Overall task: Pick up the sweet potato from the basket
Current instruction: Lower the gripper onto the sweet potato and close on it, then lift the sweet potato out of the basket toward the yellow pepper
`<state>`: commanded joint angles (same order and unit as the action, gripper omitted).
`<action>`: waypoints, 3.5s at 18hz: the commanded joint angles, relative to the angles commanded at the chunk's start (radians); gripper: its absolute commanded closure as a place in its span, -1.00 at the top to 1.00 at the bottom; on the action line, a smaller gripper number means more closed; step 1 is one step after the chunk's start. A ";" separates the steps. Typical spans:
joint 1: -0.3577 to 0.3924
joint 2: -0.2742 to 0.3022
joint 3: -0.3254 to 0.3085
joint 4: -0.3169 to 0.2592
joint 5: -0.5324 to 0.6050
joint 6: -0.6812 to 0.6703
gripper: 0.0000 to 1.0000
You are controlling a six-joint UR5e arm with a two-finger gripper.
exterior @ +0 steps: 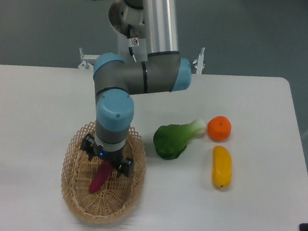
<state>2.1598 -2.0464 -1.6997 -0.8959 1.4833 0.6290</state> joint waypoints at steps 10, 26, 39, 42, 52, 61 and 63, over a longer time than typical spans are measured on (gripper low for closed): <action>-0.014 -0.031 -0.012 0.037 0.011 -0.017 1.00; -0.014 -0.032 -0.014 0.041 0.037 -0.014 0.09; -0.011 -0.006 0.002 0.045 0.037 -0.002 -0.10; 0.001 0.024 0.026 0.045 0.037 0.001 -0.10; 0.214 0.141 0.045 0.022 0.026 0.228 -0.09; 0.434 0.196 0.043 -0.086 0.003 0.561 -0.09; 0.463 0.207 0.043 -0.095 0.002 0.603 -0.09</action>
<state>2.6230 -1.8393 -1.6567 -0.9909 1.4849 1.2316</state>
